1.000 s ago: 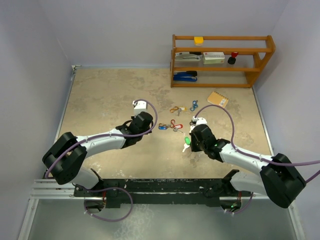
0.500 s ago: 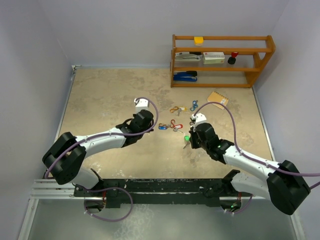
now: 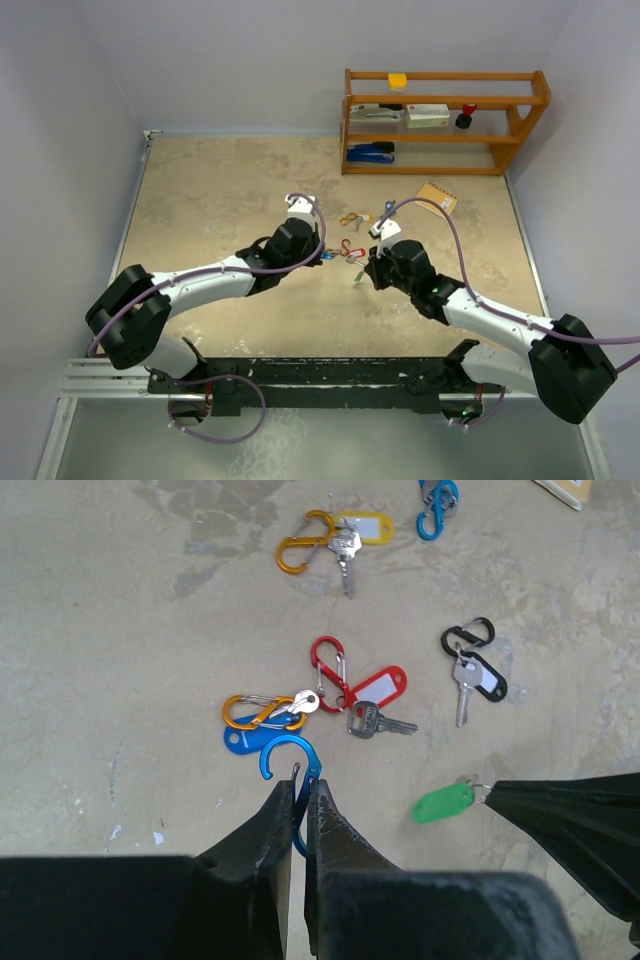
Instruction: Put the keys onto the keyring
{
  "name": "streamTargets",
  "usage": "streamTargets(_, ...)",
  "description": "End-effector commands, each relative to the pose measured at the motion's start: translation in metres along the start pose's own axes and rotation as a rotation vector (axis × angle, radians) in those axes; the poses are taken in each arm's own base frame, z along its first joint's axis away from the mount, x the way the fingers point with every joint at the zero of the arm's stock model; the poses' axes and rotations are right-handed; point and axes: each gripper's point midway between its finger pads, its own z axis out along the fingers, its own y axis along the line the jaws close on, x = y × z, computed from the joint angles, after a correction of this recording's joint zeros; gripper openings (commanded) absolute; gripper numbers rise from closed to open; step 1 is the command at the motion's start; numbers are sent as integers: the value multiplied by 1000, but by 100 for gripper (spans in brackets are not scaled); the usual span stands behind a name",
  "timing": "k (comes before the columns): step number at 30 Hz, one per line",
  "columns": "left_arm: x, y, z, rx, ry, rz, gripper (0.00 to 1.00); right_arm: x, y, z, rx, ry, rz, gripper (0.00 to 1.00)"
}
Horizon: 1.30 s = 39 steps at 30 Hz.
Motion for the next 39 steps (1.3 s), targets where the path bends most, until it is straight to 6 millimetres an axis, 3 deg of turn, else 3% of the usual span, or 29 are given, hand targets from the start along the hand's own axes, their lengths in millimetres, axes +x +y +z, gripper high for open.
streamTargets(1,-24,-38,-5,134,-52,14,0,-45,19,1,-89,-131,-43,0)
streamTargets(13,-10,-65,1,191,-11,33,0,-52,21,-1,-96,-160,-59,0)
streamTargets(39,6,-89,12,228,27,60,0,-64,27,-6,-124,-205,-77,0)
